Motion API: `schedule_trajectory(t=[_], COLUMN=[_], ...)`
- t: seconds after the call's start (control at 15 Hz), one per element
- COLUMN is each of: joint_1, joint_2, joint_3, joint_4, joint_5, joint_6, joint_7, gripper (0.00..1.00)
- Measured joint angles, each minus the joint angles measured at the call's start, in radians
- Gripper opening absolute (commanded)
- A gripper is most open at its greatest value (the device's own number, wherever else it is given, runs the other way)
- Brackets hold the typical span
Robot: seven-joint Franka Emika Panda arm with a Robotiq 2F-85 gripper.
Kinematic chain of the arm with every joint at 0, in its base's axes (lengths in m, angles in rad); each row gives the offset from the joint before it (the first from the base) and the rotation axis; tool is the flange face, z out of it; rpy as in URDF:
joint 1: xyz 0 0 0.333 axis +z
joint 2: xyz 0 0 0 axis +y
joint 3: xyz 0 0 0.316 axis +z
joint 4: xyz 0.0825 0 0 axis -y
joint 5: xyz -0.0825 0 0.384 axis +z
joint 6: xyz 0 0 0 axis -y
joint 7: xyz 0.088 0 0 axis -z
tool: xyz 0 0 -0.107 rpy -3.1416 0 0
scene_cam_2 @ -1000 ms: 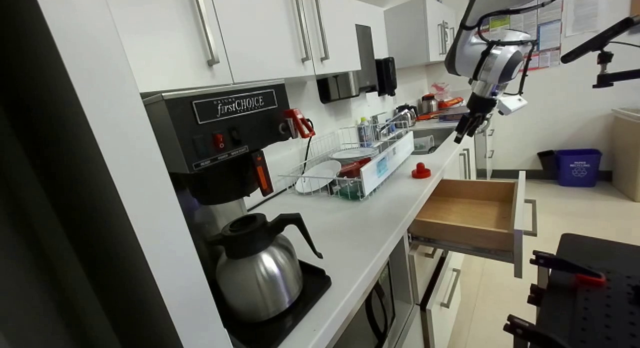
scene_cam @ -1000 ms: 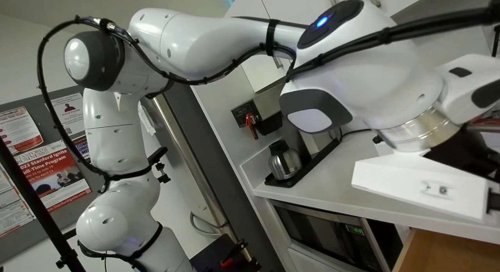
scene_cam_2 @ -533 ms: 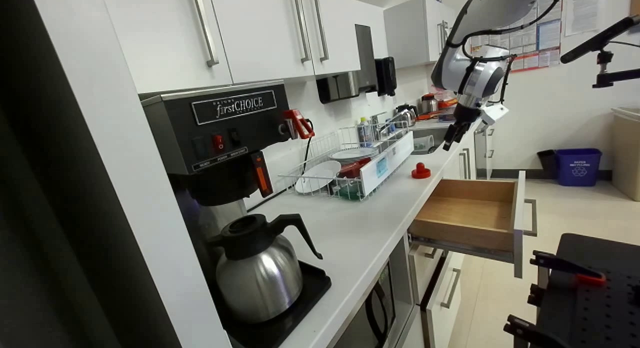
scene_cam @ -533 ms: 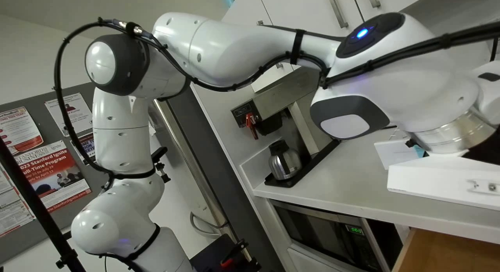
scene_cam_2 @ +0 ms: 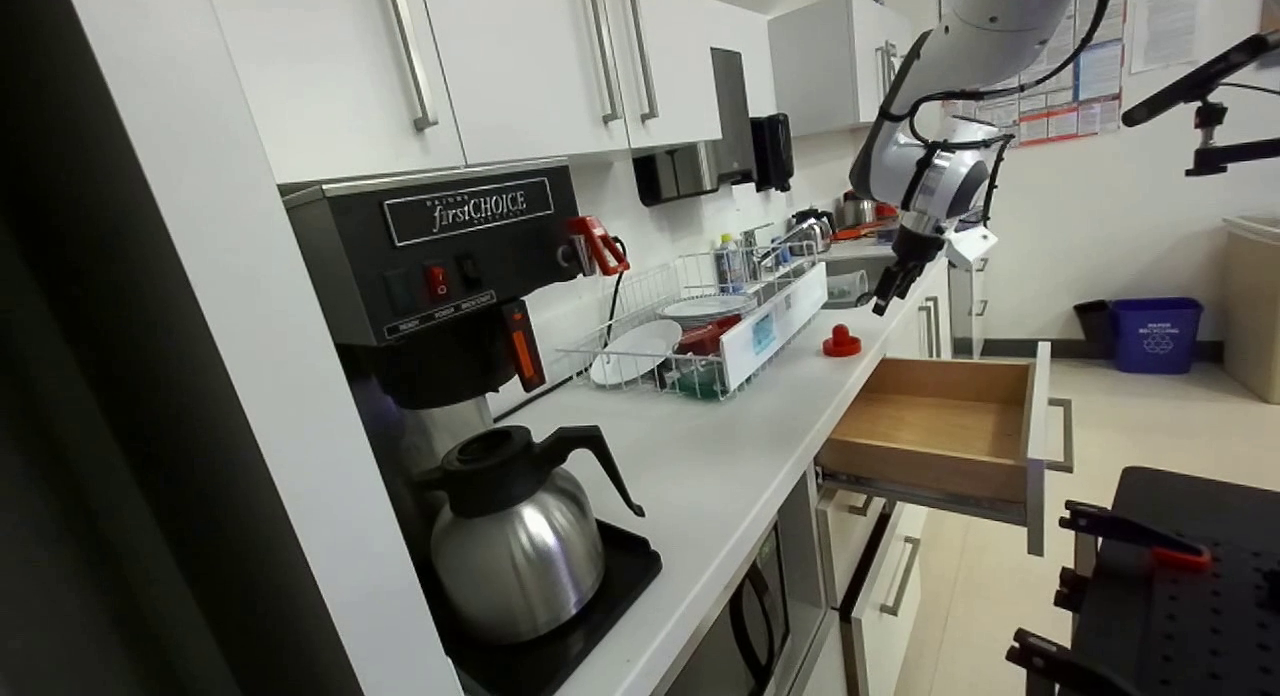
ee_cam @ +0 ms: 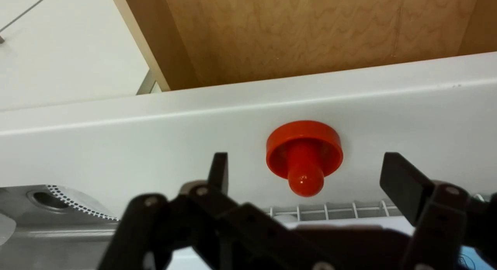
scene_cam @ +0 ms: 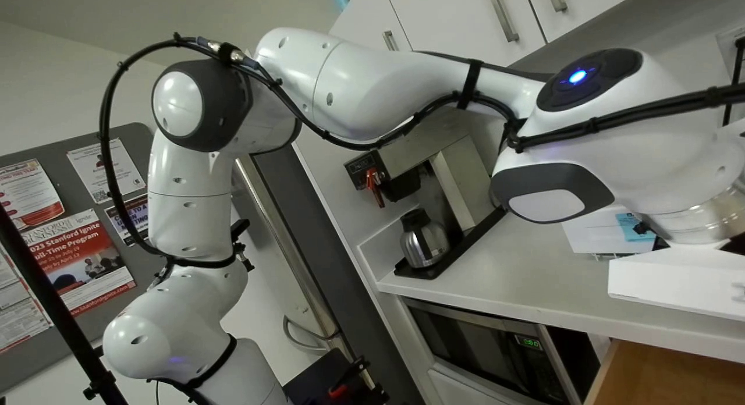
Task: Close the top left drawer
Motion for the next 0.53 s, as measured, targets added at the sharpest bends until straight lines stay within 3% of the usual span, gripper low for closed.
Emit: schedule_trajectory(t=[0.53], joint_1=[-0.017], joint_2=[0.010], joint_3=[0.045], joint_4=[0.034], joint_5=[-0.034], joint_6=[0.000], joint_7=[0.019], gripper=[1.00])
